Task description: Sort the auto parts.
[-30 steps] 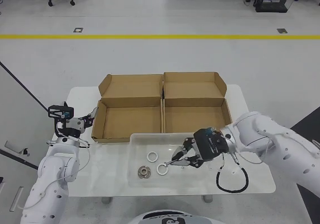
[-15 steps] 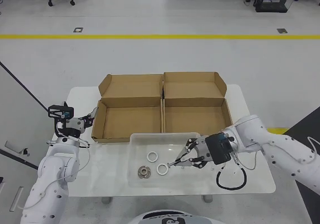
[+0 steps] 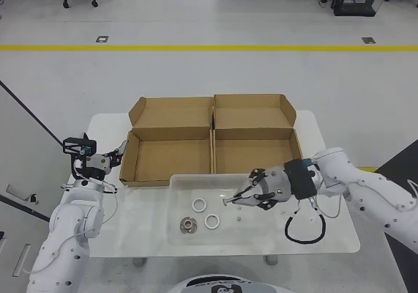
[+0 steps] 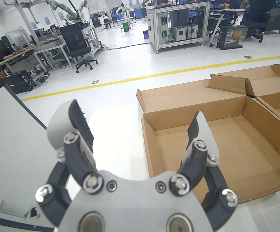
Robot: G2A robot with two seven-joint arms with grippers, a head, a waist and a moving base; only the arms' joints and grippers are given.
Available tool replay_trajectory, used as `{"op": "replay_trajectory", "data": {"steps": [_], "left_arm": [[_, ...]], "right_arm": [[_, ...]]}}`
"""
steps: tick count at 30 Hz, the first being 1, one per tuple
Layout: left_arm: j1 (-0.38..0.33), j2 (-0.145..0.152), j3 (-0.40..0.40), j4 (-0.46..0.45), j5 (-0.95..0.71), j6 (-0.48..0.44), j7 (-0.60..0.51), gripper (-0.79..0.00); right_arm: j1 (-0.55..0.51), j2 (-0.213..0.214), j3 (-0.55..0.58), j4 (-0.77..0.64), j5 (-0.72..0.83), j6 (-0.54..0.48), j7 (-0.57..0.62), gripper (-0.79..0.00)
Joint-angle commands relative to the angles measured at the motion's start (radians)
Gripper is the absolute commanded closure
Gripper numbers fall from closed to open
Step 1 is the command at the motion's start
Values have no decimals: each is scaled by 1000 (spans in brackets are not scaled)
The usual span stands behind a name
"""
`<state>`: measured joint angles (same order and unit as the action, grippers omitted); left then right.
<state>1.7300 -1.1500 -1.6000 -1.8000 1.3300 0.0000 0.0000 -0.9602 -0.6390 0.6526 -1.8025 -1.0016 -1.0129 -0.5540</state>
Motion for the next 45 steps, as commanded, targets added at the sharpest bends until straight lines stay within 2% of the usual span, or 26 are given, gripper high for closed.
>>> {"op": "replay_trajectory", "data": {"steps": [1,5,14,24,34,45], "left_arm": [[0,0,0,0,0,0,0,-785],[0,0,0,0,0,0,0,-785],[0,0,0,0,0,0,0,-785],[0,0,0,0,0,0,0,-785],[0,0,0,0,0,0,0,-785],[0,0,0,0,0,0,0,-785]], "right_arm": [[-17,4,22,-4,0,1,-80,0],[-39,12,48,-35,-40,1,-254,0],[-51,-2,135,-202,133,1,-254,0],[-36,-56,216,-336,248,1,-254,0],[-35,-104,239,-355,283,1,-254,0],[-33,-107,229,-334,272,1,-254,0]]}}
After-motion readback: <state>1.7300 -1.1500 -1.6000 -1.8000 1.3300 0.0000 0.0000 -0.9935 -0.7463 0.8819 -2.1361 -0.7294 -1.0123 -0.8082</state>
